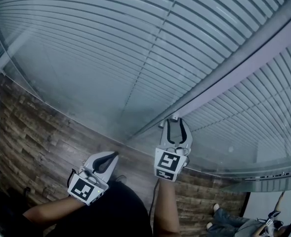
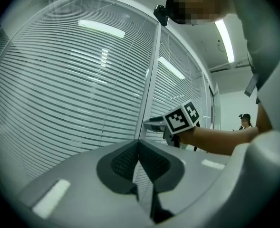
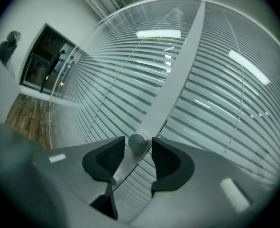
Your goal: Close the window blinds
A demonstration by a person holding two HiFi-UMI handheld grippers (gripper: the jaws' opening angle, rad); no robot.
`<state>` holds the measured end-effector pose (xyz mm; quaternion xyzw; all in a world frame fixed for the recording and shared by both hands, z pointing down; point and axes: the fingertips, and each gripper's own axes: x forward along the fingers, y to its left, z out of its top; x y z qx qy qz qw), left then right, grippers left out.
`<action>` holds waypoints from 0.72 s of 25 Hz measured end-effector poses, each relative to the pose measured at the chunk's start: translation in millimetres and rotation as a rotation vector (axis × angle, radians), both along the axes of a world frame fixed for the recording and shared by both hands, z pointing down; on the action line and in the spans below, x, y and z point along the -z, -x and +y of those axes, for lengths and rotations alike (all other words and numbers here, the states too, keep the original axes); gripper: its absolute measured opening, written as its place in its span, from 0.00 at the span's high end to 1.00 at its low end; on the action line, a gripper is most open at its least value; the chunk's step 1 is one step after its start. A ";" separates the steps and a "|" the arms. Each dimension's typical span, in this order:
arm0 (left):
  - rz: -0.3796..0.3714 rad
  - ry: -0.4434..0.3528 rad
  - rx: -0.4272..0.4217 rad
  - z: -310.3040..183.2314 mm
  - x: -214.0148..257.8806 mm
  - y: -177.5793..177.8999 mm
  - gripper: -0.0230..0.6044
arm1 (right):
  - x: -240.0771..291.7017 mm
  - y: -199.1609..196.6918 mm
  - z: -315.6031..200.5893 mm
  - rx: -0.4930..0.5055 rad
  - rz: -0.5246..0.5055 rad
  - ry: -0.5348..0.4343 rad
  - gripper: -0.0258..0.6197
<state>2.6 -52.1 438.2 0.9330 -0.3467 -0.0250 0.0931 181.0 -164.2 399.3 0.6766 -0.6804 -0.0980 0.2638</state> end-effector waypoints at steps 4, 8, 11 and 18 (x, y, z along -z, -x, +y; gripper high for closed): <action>-0.008 -0.002 0.000 3.6 -12.0 4.3 0.97 | -8.5 9.2 7.6 0.014 -0.155 -0.035 0.65; -0.008 -0.001 0.001 5.0 -12.2 6.0 0.97 | -4.1 0.8 7.4 -0.036 -0.404 -0.094 0.68; -0.006 0.002 0.002 -0.6 -2.7 3.8 0.97 | 4.0 -7.2 -0.2 -0.056 -0.565 -0.118 0.70; -0.006 0.013 0.011 -1.7 -6.4 2.8 0.97 | 1.5 -13.9 -0.6 -0.040 -0.576 -0.100 0.75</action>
